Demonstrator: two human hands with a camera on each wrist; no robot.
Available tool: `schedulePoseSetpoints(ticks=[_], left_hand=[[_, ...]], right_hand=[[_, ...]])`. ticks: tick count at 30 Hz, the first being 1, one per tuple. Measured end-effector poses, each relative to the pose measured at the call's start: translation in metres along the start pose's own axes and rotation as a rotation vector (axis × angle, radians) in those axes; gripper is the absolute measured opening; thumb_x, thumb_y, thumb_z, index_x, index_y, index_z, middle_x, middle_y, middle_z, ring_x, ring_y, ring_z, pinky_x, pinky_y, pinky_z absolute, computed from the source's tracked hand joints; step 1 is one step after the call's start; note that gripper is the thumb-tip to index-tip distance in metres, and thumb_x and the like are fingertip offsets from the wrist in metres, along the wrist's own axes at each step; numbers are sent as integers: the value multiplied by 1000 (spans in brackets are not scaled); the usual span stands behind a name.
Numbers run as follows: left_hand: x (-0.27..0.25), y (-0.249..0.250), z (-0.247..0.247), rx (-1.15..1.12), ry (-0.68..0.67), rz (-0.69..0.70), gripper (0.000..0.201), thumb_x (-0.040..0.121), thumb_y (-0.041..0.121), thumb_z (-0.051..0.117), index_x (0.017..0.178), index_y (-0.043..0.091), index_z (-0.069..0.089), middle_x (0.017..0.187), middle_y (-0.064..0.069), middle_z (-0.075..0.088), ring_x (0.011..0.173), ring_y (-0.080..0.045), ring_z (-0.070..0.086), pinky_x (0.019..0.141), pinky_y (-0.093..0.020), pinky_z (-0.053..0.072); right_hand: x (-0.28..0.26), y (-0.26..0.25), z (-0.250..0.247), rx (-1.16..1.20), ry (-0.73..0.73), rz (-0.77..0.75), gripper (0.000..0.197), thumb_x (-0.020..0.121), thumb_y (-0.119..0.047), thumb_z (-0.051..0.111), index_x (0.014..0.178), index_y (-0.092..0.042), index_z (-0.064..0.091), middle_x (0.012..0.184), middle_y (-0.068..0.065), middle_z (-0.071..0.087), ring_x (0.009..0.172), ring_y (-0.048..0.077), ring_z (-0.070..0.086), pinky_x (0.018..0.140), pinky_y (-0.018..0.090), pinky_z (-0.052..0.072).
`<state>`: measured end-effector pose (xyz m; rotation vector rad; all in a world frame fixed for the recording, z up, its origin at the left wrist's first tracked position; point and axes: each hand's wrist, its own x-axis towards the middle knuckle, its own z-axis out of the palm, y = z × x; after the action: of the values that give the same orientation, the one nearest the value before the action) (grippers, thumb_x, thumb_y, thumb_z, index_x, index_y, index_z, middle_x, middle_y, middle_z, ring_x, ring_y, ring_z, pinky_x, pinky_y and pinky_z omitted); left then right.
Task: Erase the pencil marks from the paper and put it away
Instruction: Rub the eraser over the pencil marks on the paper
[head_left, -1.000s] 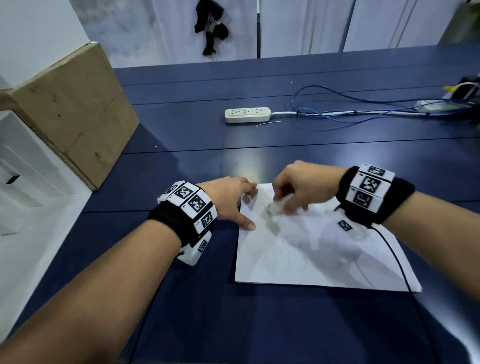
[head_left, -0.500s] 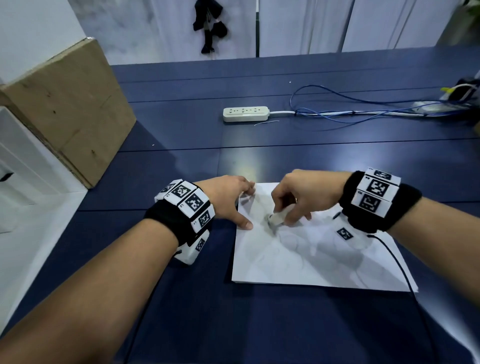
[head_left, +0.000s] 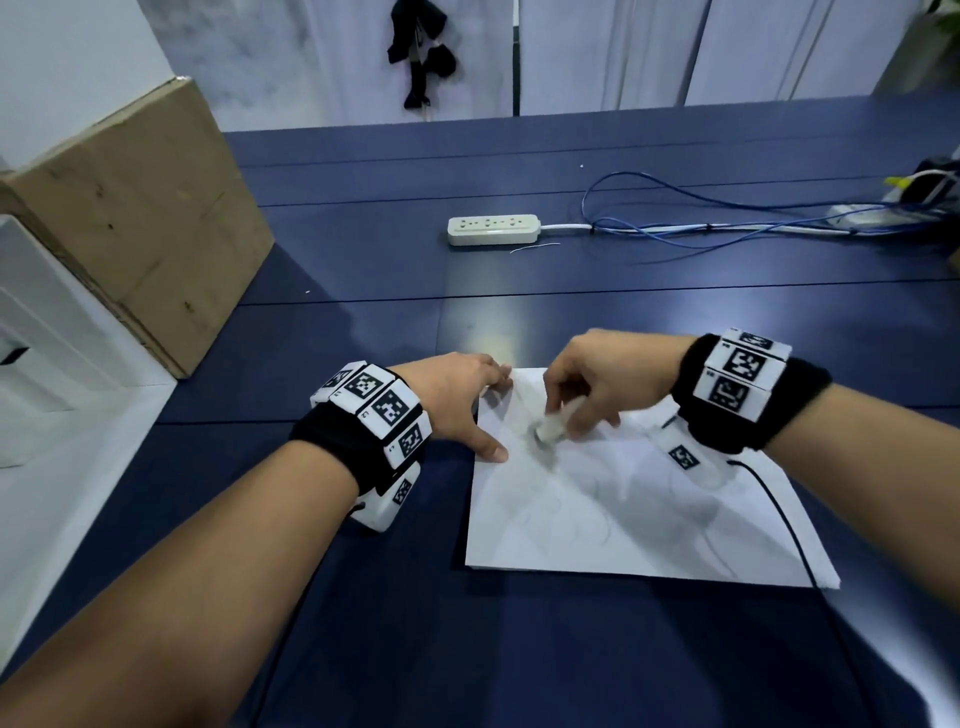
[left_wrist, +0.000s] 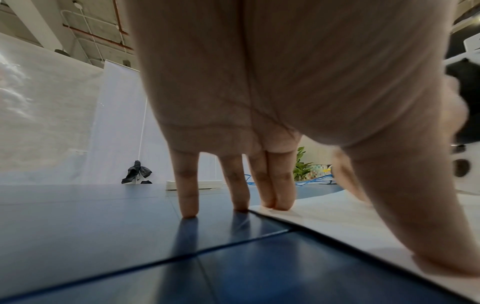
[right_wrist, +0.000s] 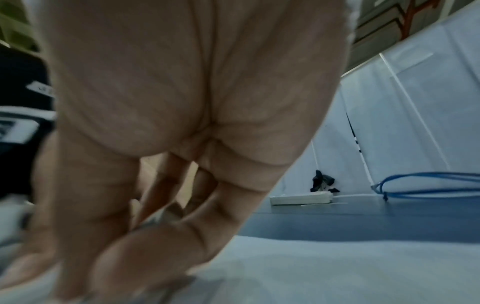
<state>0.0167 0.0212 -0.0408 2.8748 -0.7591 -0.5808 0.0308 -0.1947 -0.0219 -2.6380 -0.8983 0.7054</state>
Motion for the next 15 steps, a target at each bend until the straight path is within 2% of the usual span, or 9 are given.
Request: schedulePoseSetpoints(ticks=[3, 5, 9, 11, 13, 15], left_hand=[[0, 1, -1, 1, 2, 2, 86, 69, 58, 78, 139, 18, 46, 141, 9, 42, 126, -13, 46, 100, -21, 33], [0, 1, -2, 7, 3, 1, 88, 69, 58, 78, 140, 18, 45, 143, 9, 42, 127, -13, 45, 103, -23, 34], [0, 0, 0, -6, -1, -4, 95, 69, 57, 79, 146, 17, 38, 143, 10, 42, 129, -12, 44, 107, -25, 34], [1, 0, 0, -6, -2, -11, 95, 69, 57, 79, 145, 17, 39, 142, 10, 42, 128, -12, 44, 106, -24, 34], [0, 1, -1, 0, 5, -11, 90, 69, 58, 79, 141, 17, 43, 138, 9, 44, 125, -13, 47, 100, -20, 35], [0, 1, -1, -5, 10, -15, 85, 69, 57, 79, 137, 18, 47, 138, 10, 44, 122, -12, 47, 92, -15, 31]], right_hand=[[15, 9, -13, -69, 218, 108, 14, 77, -20, 76, 83, -23, 64, 78, -1, 65, 54, 20, 67, 61, 33, 59], [16, 13, -12, -44, 237, 115, 14, 77, -20, 76, 82, -24, 64, 79, -2, 66, 54, 22, 69, 59, 34, 58], [-6, 0, 3, 40, -52, -8, 14, 74, -16, 80, 81, -23, 70, 68, -6, 71, 48, 16, 65, 55, 23, 54], [-7, -1, 4, 19, -91, -22, 14, 74, -18, 80, 83, -22, 71, 68, -6, 71, 48, 15, 65, 55, 24, 55], [5, 4, -4, -38, 21, 17, 15, 75, -20, 79, 87, -21, 71, 67, -5, 68, 50, 17, 67, 58, 27, 58], [16, 10, -13, -50, 159, 102, 14, 76, -20, 77, 87, -21, 68, 74, -3, 65, 57, 23, 69, 57, 36, 60]])
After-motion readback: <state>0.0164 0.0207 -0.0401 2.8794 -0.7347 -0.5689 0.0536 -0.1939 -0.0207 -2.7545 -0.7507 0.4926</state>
